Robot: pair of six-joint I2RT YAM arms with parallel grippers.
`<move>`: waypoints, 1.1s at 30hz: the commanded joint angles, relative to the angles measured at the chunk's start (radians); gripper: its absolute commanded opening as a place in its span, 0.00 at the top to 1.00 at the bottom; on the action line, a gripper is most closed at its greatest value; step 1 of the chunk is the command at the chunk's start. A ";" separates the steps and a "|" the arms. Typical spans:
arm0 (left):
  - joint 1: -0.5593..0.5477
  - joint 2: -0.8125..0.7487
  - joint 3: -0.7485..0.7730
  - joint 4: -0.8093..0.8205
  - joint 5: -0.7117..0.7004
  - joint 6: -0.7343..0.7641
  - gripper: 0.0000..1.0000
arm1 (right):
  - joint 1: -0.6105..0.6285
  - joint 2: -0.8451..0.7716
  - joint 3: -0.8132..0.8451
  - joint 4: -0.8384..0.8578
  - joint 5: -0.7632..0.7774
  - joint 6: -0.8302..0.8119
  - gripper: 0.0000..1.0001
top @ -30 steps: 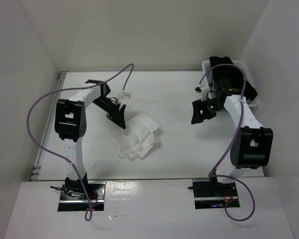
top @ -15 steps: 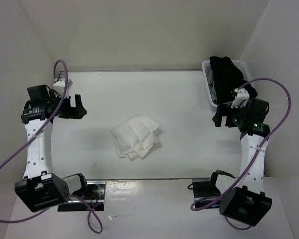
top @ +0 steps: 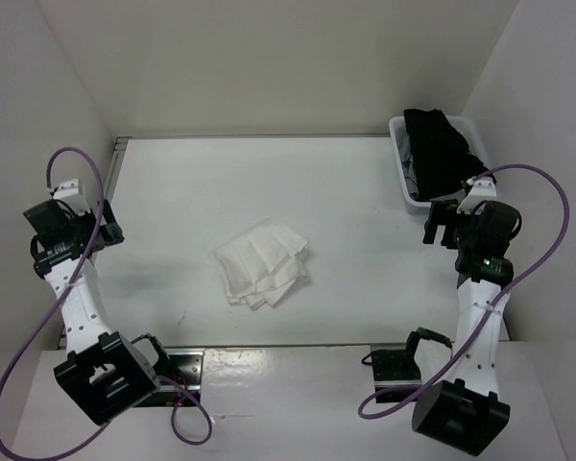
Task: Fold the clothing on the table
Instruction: Fold the skirt
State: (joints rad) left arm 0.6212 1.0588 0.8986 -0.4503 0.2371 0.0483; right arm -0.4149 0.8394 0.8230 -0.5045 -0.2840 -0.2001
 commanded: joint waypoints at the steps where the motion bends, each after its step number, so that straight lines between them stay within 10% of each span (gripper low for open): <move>1: 0.018 -0.017 0.019 0.038 0.060 0.045 0.00 | -0.002 -0.043 -0.021 0.084 -0.023 -0.016 0.01; 7: 0.028 -0.017 0.028 -0.019 0.244 0.143 0.00 | -0.002 -0.057 -0.021 0.084 -0.040 -0.027 0.01; 33: 0.028 -0.002 -0.026 0.028 0.229 0.162 0.00 | -0.002 -0.057 -0.030 0.093 -0.046 -0.027 0.01</move>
State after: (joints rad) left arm 0.6437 1.0752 0.8764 -0.4530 0.4332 0.1852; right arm -0.4149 0.7944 0.7925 -0.4637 -0.3218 -0.2214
